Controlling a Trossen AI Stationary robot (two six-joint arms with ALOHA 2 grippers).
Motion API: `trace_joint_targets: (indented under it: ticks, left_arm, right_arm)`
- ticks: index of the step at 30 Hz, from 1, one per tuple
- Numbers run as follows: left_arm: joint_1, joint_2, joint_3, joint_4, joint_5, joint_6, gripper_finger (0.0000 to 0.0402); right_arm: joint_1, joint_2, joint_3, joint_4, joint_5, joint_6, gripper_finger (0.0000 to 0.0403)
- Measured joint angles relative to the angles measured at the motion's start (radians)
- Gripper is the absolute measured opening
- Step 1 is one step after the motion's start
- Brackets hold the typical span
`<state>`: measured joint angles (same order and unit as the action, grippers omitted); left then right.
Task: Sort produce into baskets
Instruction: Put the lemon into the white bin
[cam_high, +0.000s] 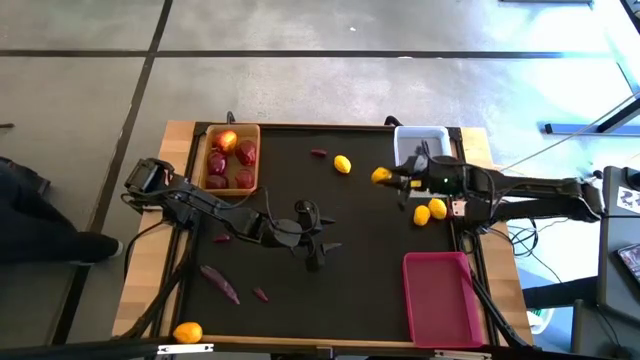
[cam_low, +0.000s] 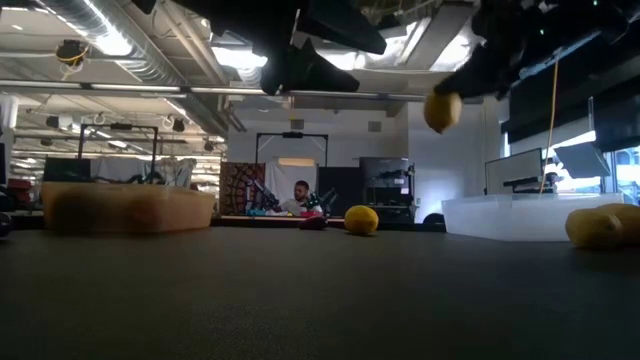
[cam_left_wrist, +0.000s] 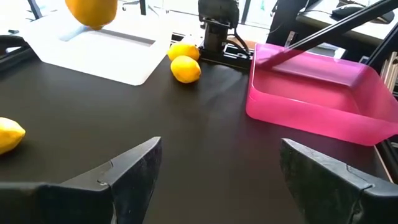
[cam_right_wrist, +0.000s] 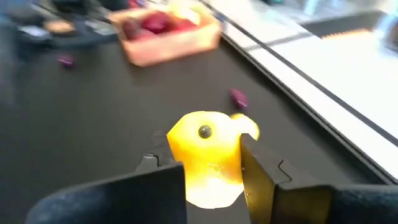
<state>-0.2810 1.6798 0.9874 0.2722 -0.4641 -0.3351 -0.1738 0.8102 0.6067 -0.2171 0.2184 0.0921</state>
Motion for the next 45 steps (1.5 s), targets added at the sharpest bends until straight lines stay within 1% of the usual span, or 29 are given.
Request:
trace_joint_targets:
  ticks: [5,14,18,22,28,33,36,38,42,45]
  left_arm:
    - [0.0,0.0,0.0,0.0,0.0,0.0,0.0317]
    - [0.0,0.0,0.0,0.0,-0.001,-0.002,0.0317]
    - [0.0,0.0,0.0,0.0,-0.001,0.0,0.0317]
    - [0.0,0.0,0.0,0.0,-0.001,0.004,0.0317]
    - [0.0,0.0,0.0,-0.001,-0.001,0.003,0.0317]
    - [0.0,0.0,0.0,-0.001,-0.002,0.004,0.0317]
    - [0.0,0.0,-0.001,0.0,-0.002,0.004,0.0317]
    - [0.0,0.0,-0.001,0.0,-0.002,0.004,0.0317]
    - [0.0,0.0,-0.001,0.001,-0.002,0.004,0.0317]
    - [0.004,0.0,-0.001,0.001,-0.003,0.004,0.0317]
  right_arm:
    - [-0.117,-0.022,0.0,-0.111,0.037,-0.009,0.0067]
    - [-0.335,0.003,0.0,-0.235,0.035,-0.026,0.0067]
    - [-0.416,0.039,0.0,-0.292,0.031,-0.027,0.0067]
    - [-0.473,0.09,0.0,-0.312,0.018,-0.027,0.0067]
    - [-0.516,0.181,0.0,-0.344,-0.087,-0.001,0.0067]
    - [-0.515,0.257,0.0,-0.39,-0.151,0.007,0.0067]
    - [-0.516,0.303,0.0,-0.411,-0.155,0.006,0.0067]
    - [-0.515,0.329,0.0,-0.411,-0.138,0.005,0.0067]
    - [-0.514,0.352,0.001,-0.398,-0.126,0.005,0.0068]
    - [-0.514,0.353,0.001,-0.394,-0.126,0.005,0.0085]
